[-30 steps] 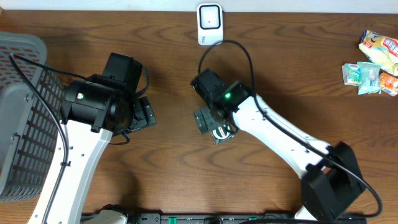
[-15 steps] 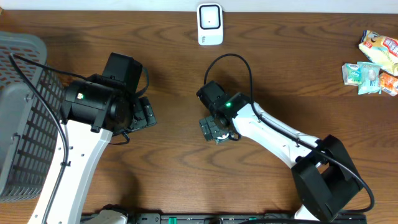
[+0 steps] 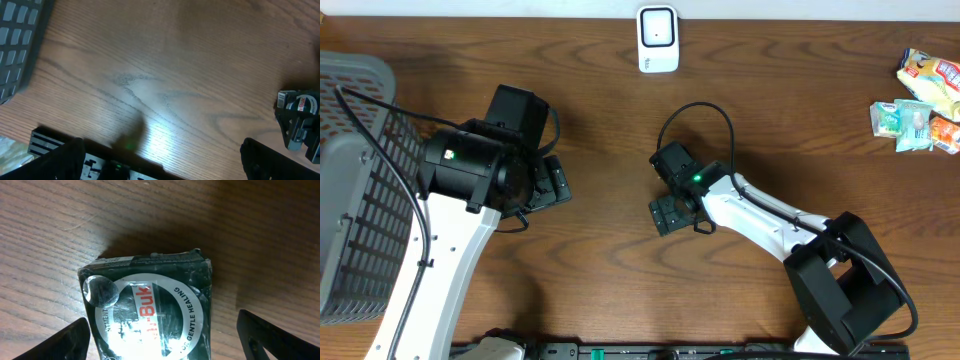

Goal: Scan the item barcode

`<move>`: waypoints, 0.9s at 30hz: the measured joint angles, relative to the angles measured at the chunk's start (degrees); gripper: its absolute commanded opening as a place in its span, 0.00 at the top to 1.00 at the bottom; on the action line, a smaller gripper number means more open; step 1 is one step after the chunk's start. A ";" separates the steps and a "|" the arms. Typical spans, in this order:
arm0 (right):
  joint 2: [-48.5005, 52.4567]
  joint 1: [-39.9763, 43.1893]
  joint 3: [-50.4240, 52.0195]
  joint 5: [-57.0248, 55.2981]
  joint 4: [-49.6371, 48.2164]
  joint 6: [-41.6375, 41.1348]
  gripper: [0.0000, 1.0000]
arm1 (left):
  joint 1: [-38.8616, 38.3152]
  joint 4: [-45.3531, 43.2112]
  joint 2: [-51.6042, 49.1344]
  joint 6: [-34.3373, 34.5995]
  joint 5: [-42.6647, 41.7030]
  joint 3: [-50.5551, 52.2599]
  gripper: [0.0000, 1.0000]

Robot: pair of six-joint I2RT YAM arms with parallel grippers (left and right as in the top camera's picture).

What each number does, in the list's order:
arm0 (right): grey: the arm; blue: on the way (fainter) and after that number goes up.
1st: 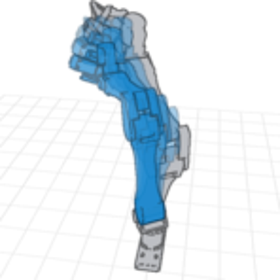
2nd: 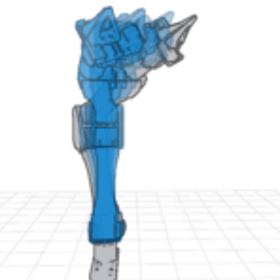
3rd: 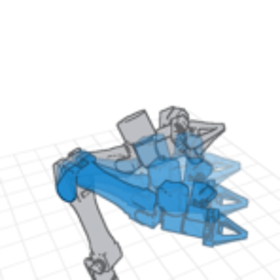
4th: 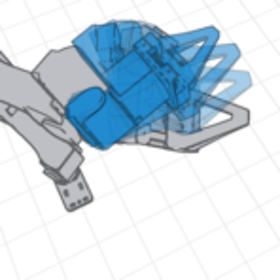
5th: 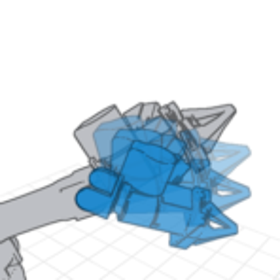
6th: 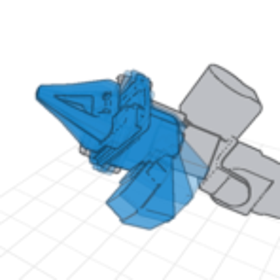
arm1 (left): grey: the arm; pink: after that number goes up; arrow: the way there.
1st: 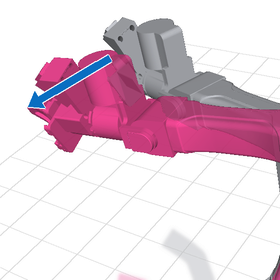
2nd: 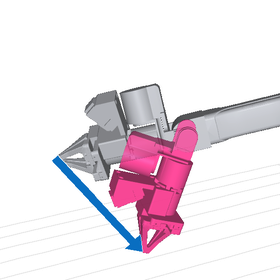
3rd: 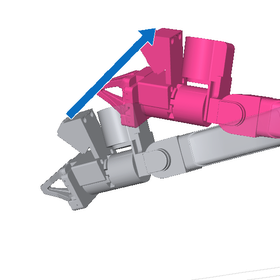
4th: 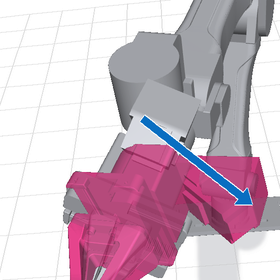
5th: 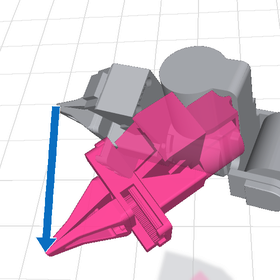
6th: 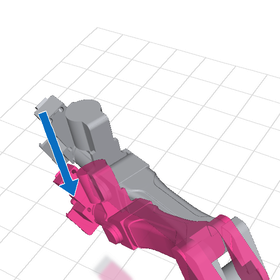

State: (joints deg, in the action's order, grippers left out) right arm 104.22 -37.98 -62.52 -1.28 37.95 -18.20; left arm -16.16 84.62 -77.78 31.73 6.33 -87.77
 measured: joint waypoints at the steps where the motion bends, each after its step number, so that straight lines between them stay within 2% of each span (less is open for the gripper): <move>1: 0.00 0.04 0.02 0.04 -0.09 0.00 0.11 | 0.00 0.00 0.00 0.00 0.00 0.00 0.02; 7: 0.00 0.02 0.02 0.24 -0.13 0.98 0.11 | 0.00 0.00 0.00 0.00 0.00 0.00 0.02; 14: 0.48 0.02 0.07 0.26 -0.07 3.80 0.19 | 0.00 0.00 0.00 0.00 -0.02 0.00 0.03; 27: 1.42 -0.13 0.79 0.04 -1.22 4.39 0.22 | 0.00 0.00 0.00 0.00 0.00 0.00 0.03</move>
State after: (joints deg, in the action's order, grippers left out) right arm 105.65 -38.11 -61.73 -1.23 36.73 -13.80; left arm -16.16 84.62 -77.78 31.73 6.33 -87.77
